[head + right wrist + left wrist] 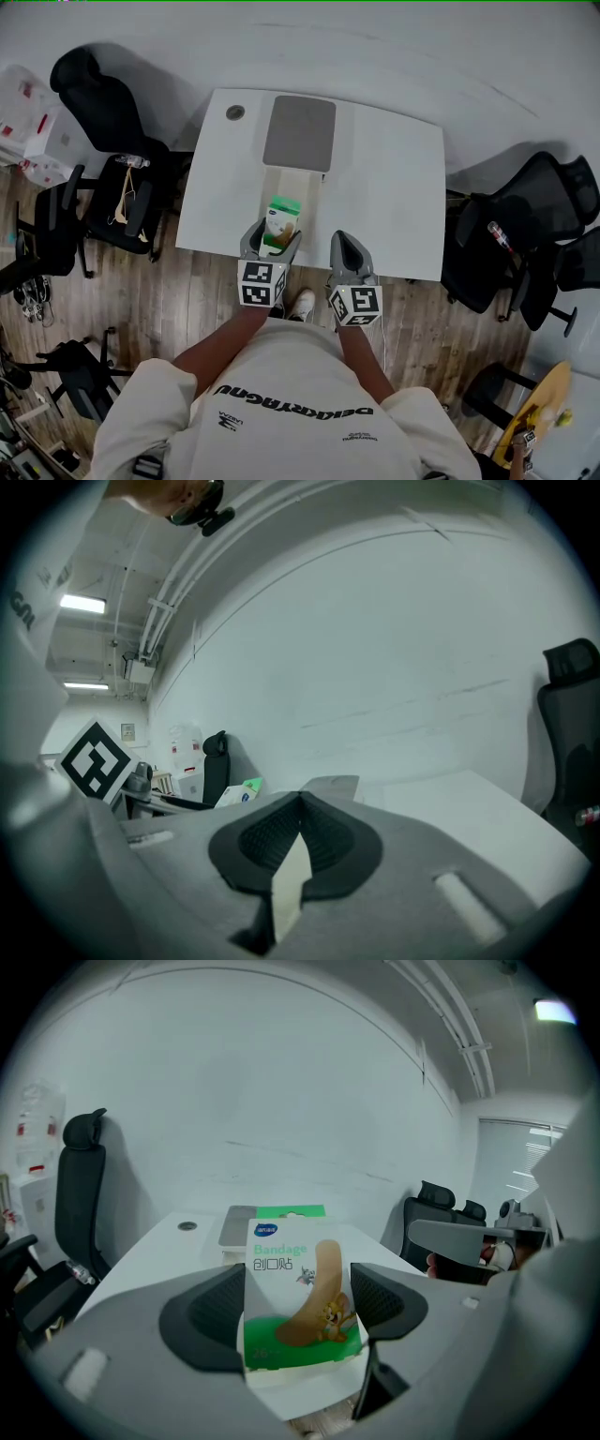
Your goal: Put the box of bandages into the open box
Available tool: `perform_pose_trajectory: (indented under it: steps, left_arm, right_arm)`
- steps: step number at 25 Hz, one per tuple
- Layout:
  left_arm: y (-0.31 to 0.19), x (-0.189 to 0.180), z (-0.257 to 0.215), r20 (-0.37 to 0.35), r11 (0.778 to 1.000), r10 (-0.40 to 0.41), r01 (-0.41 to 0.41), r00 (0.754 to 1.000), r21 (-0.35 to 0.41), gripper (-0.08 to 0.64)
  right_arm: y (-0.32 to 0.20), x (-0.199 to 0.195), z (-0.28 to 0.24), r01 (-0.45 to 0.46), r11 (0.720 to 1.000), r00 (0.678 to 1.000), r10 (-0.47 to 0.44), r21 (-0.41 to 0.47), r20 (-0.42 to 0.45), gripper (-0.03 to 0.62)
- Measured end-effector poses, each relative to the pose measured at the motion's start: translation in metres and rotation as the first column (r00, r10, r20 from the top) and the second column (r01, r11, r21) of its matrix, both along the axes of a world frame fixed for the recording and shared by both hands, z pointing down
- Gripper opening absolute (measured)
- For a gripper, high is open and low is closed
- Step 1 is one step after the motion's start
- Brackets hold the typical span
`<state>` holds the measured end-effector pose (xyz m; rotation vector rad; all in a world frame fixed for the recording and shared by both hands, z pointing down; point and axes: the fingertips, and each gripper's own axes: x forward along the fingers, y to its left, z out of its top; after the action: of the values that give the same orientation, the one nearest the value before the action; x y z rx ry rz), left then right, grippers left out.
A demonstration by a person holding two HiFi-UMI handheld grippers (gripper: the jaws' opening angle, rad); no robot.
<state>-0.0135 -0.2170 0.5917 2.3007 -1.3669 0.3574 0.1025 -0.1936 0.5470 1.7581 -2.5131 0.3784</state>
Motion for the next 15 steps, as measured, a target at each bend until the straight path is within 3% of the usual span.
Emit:
perform_pose_trajectory:
  steps: [15]
  left_arm:
    - [-0.028,0.013,0.012,0.030,1.000,-0.020,0.021,0.999,-0.016,0.364]
  right_arm:
    - [-0.001,0.011,0.002,-0.010,1.000,1.000,0.010,-0.003,0.008,-0.003]
